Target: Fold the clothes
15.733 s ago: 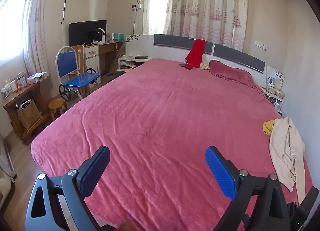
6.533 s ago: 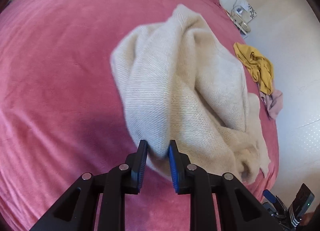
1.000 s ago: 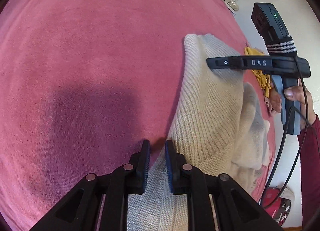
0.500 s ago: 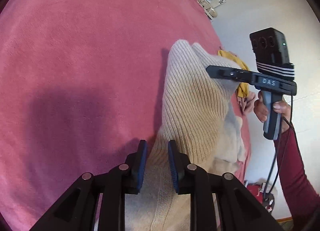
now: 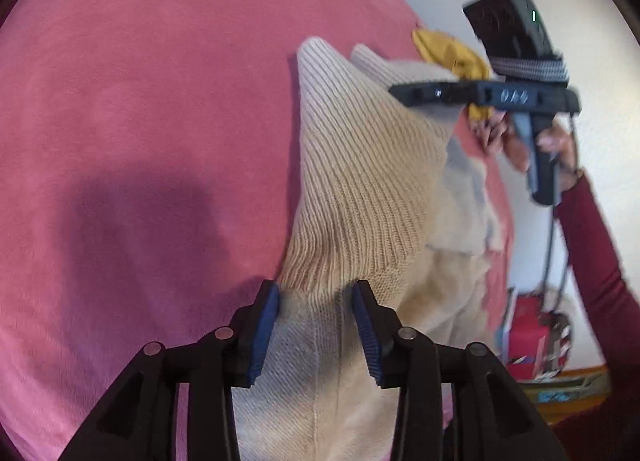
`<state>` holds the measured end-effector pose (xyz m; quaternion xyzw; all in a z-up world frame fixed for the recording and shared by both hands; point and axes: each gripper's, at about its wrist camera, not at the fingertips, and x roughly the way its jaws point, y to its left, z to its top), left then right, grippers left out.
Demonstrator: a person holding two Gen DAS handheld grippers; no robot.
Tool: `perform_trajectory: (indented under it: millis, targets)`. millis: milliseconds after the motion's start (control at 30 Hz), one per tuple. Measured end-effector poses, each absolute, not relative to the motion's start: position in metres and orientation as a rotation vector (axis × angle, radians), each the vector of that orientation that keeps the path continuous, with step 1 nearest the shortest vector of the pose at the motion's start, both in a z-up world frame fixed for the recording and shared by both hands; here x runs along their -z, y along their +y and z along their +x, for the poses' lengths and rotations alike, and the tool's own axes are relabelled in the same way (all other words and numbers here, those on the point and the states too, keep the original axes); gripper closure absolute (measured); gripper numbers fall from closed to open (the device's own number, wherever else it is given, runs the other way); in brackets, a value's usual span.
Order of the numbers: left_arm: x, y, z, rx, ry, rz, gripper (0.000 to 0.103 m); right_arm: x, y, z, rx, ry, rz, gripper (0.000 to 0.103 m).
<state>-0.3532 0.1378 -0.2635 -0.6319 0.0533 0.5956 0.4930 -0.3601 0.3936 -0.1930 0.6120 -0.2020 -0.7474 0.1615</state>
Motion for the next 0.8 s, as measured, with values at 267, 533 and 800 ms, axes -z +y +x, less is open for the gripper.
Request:
perform_trajectory:
  millis: [267,533,800]
  targets:
    - [0.247,0.117,-0.358,-1.744,-0.031,-1.455,0.095,0.191,0.379,-0.367,2.213,-0.474,1.802,0.096]
    - [0.158,0.071,-0.408,-2.182,-0.143,-1.169,0.097,0.116,0.374,-0.387,2.449,-0.469,1.476,0.097]
    - [0.138,0.117,-0.514,-2.372,0.071,-1.333,0.091,0.069,0.396,-0.456,2.972,-0.199,1.441,0.083]
